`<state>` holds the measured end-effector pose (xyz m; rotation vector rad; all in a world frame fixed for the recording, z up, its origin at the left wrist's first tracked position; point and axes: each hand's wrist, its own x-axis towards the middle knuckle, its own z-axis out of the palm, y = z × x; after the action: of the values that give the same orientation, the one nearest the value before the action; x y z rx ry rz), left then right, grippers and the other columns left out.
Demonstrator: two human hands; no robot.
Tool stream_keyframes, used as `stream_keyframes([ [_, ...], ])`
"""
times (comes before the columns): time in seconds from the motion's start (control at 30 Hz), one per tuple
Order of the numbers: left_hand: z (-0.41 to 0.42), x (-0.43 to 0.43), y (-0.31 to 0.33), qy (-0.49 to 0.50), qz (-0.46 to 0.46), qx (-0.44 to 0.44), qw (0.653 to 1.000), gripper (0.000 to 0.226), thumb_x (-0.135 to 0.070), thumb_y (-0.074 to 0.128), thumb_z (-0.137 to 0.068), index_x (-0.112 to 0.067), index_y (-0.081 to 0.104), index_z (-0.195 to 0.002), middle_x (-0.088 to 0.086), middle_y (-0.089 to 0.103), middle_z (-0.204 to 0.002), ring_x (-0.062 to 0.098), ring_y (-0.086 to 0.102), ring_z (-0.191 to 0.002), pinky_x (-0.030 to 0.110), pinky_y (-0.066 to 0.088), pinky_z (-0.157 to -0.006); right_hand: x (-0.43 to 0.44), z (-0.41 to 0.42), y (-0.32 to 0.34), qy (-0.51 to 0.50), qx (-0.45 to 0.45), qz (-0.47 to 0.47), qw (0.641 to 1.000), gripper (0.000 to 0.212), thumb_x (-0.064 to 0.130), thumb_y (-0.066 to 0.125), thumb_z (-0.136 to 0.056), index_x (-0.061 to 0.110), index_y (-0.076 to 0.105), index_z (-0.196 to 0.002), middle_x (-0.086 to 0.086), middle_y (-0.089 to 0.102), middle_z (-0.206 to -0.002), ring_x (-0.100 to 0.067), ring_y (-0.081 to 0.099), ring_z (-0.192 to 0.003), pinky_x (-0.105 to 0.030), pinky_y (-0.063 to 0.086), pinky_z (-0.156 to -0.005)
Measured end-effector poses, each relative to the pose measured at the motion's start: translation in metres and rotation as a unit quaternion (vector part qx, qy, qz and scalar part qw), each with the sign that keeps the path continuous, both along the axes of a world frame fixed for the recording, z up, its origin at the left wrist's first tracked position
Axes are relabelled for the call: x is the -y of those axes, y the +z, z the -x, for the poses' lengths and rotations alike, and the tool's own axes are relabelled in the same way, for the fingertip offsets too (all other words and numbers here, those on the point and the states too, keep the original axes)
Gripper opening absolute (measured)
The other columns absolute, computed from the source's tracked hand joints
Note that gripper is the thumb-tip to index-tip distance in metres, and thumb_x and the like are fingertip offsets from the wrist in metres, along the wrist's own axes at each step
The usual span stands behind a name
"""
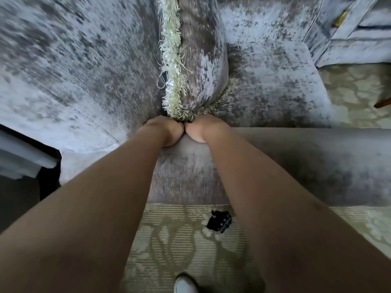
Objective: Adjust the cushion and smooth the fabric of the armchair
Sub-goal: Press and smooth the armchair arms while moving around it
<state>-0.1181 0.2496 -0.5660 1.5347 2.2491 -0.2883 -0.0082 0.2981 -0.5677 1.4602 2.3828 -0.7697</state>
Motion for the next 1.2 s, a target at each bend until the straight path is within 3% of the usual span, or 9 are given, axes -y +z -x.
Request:
stream_keyframes([
  [0.2,-0.016,0.012,0.01,0.024,-0.013,-0.01,1.0,0.043,-0.014,0.02,-0.1,-0.002,0.046,-0.131,0.023,0.041,-0.142,0.04,0.042,-0.127,0.046,0.035,-0.102,0.003,-0.005,0.001,0.014,0.001,-0.016,1.0,0.056,0.052,0.031,-0.093,0.015,0.054,-0.127,-0.013,0.053,-0.132,-0.031,0.053,-0.112,-0.037,0.041,-0.09],
  [0.4,-0.025,0.039,0.0,0.024,0.033,0.003,0.999,0.052,-0.031,0.016,-0.099,-0.006,0.056,-0.121,0.021,0.054,-0.129,0.036,0.053,-0.114,0.042,0.041,-0.093,0.025,-0.02,-0.002,0.051,0.026,0.015,0.998,0.053,0.053,0.027,-0.092,0.019,0.06,-0.113,-0.009,0.062,-0.115,-0.026,0.058,-0.093,-0.036,0.043,-0.077],
  [0.6,-0.027,0.046,0.004,0.003,0.057,-0.025,0.998,0.05,-0.031,0.017,-0.098,-0.009,0.056,-0.121,0.019,0.054,-0.129,0.033,0.051,-0.117,0.04,0.043,-0.095,0.028,-0.031,0.005,0.088,0.027,0.014,0.996,0.058,0.053,0.024,-0.094,0.012,0.063,-0.108,-0.011,0.064,-0.112,-0.027,0.059,-0.099,-0.036,0.039,-0.077],
  [0.73,-0.03,0.05,0.003,0.008,0.067,-0.02,0.998,0.052,-0.039,0.013,-0.099,-0.019,0.046,-0.135,0.015,0.049,-0.136,0.032,0.045,-0.124,0.041,0.039,-0.102,0.029,-0.043,0.007,0.105,-0.007,0.022,0.994,0.057,0.048,0.021,-0.095,0.012,0.062,-0.11,-0.013,0.062,-0.113,-0.03,0.056,-0.102,-0.039,0.033,-0.079],
  [0.8,-0.032,0.048,0.002,0.057,0.073,-0.032,0.995,0.053,-0.046,0.017,-0.098,-0.021,0.047,-0.134,0.015,0.049,-0.135,0.032,0.046,-0.123,0.04,0.039,-0.102,0.023,-0.056,0.01,0.11,-0.019,0.034,0.993,0.058,0.052,0.02,-0.093,0.015,0.061,-0.112,-0.011,0.061,-0.115,-0.03,0.055,-0.104,-0.041,0.031,-0.079],
  [0.9,-0.054,0.035,0.008,0.126,0.102,-0.058,0.985,0.057,-0.051,0.022,-0.095,-0.019,0.052,-0.131,0.016,0.049,-0.136,0.032,0.045,-0.125,0.039,0.034,-0.103,-0.006,-0.1,0.007,0.089,0.007,0.056,0.994,0.06,0.058,0.021,-0.092,0.016,0.061,-0.105,-0.01,0.063,-0.108,-0.03,0.058,-0.101,-0.04,0.034,-0.077],
  [1.0,-0.106,0.0,0.005,0.11,0.139,-0.049,0.983,0.06,-0.055,0.018,-0.093,-0.024,0.045,-0.138,0.009,0.042,-0.143,0.028,0.038,-0.13,0.045,0.022,-0.108,-0.051,-0.174,0.002,0.03,0.058,0.06,0.996,0.062,0.062,0.022,-0.091,0.016,0.062,-0.102,-0.011,0.063,-0.111,-0.028,0.058,-0.1,-0.037,0.037,-0.077],
  [1.1,-0.184,-0.042,-0.002,0.023,0.155,-0.011,0.988,0.057,-0.05,0.015,-0.093,-0.027,0.044,-0.137,0.006,0.045,-0.139,0.026,0.038,-0.129,0.049,0.025,-0.104,-0.084,-0.256,-0.004,-0.017,0.108,0.044,0.993,0.07,0.068,0.021,-0.088,0.016,0.065,-0.104,-0.01,0.064,-0.111,-0.028,0.058,-0.101,-0.039,0.036,-0.081],
  [1.2,-0.258,-0.081,-0.001,0.018,0.123,0.044,0.991,0.058,-0.053,0.017,-0.093,-0.021,0.054,-0.126,0.008,0.053,-0.13,0.026,0.047,-0.121,0.042,0.033,-0.097,-0.103,-0.306,-0.003,-0.026,0.132,0.028,0.99,0.073,0.071,0.017,-0.086,0.018,0.065,-0.099,-0.008,0.065,-0.105,-0.027,0.057,-0.098,-0.042,0.035,-0.087],
])
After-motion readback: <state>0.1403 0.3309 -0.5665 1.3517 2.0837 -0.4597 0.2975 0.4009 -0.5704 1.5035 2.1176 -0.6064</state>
